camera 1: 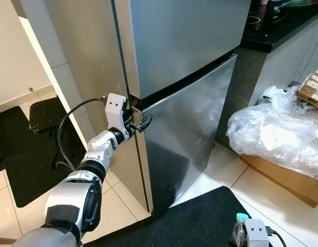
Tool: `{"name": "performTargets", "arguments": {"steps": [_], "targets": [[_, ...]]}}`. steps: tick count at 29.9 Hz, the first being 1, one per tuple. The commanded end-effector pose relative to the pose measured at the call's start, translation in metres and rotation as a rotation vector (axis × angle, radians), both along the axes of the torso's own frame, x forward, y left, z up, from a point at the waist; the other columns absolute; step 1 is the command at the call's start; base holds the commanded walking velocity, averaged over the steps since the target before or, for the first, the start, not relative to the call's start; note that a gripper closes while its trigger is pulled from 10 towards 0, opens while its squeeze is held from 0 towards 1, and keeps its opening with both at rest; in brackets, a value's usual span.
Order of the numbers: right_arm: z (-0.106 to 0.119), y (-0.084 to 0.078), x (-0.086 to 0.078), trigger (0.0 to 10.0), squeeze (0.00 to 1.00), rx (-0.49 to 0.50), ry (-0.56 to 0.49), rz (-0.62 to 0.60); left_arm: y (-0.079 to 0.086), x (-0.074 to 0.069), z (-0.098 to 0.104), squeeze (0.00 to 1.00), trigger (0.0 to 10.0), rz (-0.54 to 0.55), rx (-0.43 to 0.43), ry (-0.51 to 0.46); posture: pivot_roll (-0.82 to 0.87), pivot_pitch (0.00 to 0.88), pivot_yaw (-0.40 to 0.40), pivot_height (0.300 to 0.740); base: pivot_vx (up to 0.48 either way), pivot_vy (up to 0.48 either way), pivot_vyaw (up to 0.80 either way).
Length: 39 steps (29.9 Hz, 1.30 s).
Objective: Restocking fridge
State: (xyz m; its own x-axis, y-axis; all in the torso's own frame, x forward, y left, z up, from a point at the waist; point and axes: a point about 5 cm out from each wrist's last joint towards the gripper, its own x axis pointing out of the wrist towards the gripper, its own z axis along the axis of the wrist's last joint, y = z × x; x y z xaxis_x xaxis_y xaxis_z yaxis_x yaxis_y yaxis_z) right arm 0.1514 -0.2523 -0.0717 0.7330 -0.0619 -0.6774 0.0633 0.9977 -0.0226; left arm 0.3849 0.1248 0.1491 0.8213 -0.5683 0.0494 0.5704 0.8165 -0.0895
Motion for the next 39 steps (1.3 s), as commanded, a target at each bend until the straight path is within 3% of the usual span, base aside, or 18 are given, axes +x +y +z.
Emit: {"name": "performTargets", "arguments": {"steps": [1,7,8,9,12,16,35,39], "targets": [[0.001,0.002,0.002,10.0,0.00,0.009,-0.020,-0.001,0.000,0.000,0.000,0.00,10.0,-0.016,-0.001,0.008,-0.16,0.056,0.086,0.740,0.000,0.000,0.00],[0.001,0.001,0.002,10.0,0.00,0.007,-0.022,-0.001,-0.006,-0.003,0.001,0.00,10.0,-0.112,-0.047,0.014,-0.16,0.057,0.085,0.740,0.000,0.000,0.00],[0.001,0.001,0.002,10.0,0.00,0.005,-0.022,0.000,-0.013,-0.008,0.000,0.00,10.0,-0.254,-0.087,0.023,-0.16,0.057,0.085,0.740,0.000,0.000,0.00],[0.001,0.001,0.002,10.0,0.00,0.004,-0.022,0.001,-0.015,-0.010,-0.001,0.00,10.0,-0.301,-0.099,0.027,-0.16,0.057,0.085,0.740,0.000,0.000,0.00],[0.001,0.001,0.002,10.0,0.00,0.004,-0.022,0.001,-0.016,-0.011,-0.001,0.00,10.0,-0.328,-0.105,0.029,-0.16,0.057,0.085,0.740,0.000,0.000,0.00],[0.002,0.000,0.003,10.0,0.00,0.003,-0.026,0.002,-0.026,-0.021,-0.005,0.00,10.0,-0.529,-0.135,0.053,-0.16,0.055,0.081,0.740,0.000,0.000,0.00],[0.002,0.001,0.003,10.0,0.00,0.006,-0.027,-0.005,-0.044,-0.034,-0.015,0.00,10.0,-0.662,-0.132,0.053,-0.15,0.046,0.090,0.740,0.000,0.000,0.00],[0.001,0.001,0.001,10.0,0.00,0.005,-0.016,-0.022,-0.061,-0.051,-0.030,0.00,10.0,-0.796,-0.156,0.078,-0.15,0.040,0.095,0.740,0.000,0.000,0.00]]}}
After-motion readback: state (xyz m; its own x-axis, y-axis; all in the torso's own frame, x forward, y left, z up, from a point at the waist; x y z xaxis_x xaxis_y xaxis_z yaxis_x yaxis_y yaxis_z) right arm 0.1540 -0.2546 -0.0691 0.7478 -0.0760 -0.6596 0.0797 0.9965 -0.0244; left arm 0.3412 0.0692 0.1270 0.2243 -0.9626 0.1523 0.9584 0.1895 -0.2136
